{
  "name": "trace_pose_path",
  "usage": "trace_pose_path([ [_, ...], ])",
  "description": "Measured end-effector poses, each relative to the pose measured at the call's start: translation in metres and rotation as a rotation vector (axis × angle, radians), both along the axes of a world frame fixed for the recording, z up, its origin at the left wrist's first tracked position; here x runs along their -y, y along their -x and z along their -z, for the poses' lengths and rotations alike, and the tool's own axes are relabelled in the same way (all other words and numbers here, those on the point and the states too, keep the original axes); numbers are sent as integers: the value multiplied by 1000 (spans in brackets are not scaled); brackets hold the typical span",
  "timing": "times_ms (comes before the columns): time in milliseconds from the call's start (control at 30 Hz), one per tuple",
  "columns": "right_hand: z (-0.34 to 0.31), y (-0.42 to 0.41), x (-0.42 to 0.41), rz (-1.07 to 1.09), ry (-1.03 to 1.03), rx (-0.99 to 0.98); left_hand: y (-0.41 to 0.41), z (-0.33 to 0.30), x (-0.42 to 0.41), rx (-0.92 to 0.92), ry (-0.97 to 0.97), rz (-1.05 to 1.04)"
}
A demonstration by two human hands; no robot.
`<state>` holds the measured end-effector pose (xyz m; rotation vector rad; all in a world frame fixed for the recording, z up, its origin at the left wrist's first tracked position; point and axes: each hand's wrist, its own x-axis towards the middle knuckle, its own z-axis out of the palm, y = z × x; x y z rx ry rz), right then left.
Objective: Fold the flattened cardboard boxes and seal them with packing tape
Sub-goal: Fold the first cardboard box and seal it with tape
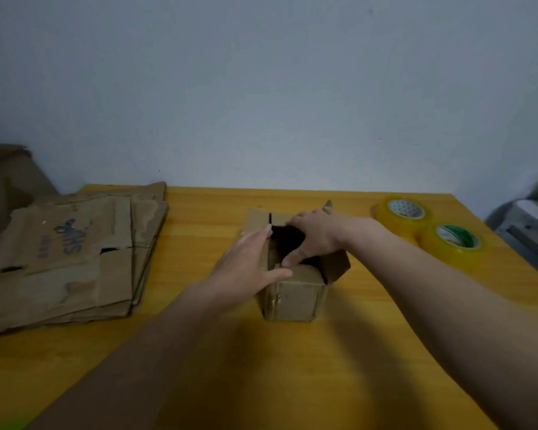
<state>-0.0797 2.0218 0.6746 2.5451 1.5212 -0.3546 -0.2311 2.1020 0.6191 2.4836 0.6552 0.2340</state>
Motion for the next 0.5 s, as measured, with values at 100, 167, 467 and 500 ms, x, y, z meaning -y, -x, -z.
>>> trace_pose_path([
  [100, 6, -1, 3, 31, 140, 59, -2, -2, 3, -45, -93, -62],
  [167, 10, -3, 4, 47, 129, 32, 0, -6, 8, -16, -126, -145],
  [467, 11, -4, 28, -6, -409, -146, 4, 6, 27, 18, -22, 120],
  [500, 13, -3, 32, 21, -590, -192, 3, 9, 27, -45, -84, 142],
])
